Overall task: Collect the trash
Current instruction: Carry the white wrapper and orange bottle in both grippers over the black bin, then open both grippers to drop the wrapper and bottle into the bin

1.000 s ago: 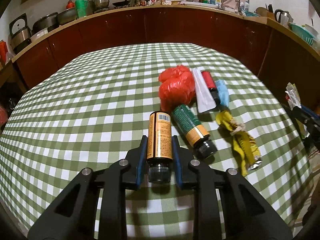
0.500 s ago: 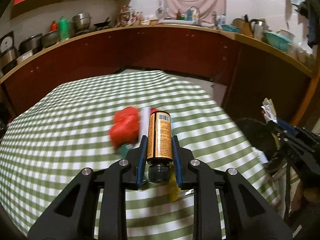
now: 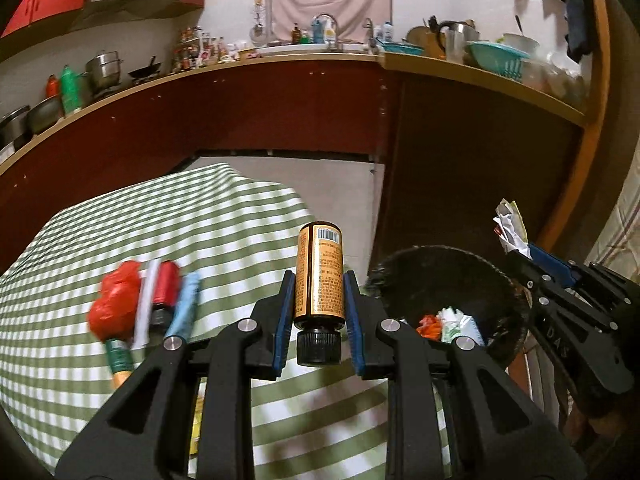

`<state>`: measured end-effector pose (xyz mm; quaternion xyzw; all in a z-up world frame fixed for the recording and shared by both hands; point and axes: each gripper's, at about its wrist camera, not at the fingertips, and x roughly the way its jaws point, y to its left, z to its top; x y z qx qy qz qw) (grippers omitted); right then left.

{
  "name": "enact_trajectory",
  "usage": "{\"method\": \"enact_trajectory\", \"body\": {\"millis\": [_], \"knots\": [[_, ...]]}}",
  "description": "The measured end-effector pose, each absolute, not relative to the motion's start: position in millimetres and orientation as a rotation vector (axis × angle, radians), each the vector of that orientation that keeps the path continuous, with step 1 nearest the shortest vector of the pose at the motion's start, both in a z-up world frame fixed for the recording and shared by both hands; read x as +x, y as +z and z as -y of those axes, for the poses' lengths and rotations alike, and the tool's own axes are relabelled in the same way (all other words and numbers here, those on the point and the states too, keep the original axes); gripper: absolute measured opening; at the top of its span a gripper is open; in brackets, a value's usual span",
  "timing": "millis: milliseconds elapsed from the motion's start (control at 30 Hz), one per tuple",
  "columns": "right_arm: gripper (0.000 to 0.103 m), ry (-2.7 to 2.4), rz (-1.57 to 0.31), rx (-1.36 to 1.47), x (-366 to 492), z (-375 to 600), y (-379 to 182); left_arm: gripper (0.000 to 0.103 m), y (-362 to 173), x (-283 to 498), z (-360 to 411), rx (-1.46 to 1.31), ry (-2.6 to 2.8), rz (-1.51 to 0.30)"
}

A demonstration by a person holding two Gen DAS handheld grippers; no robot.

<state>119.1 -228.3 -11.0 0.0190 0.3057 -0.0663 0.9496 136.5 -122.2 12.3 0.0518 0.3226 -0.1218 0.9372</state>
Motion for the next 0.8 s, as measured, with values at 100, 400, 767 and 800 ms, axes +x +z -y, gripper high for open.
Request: {"method": "enact_trajectory", "body": {"millis": [100,400,767,800], "knots": [[0.018,-0.149,-0.625,0.053,121,240,-14,0.023,6,145,141,0.122,-0.263,-0.666],[0.018,-0.171,-0.629,0.087,127,264,-24,0.023,-11,163,175,0.154,-0.278,-0.696],[0.018,-0.181,-0.647,0.115,135,280,-35,0.023,-24,183,199,0.185,-0.282,-0.725],[0.018,-0.182,-0.647,0.117,136,282,-35,0.023,-25,185,202,0.189,-0.282,-0.725]]}}
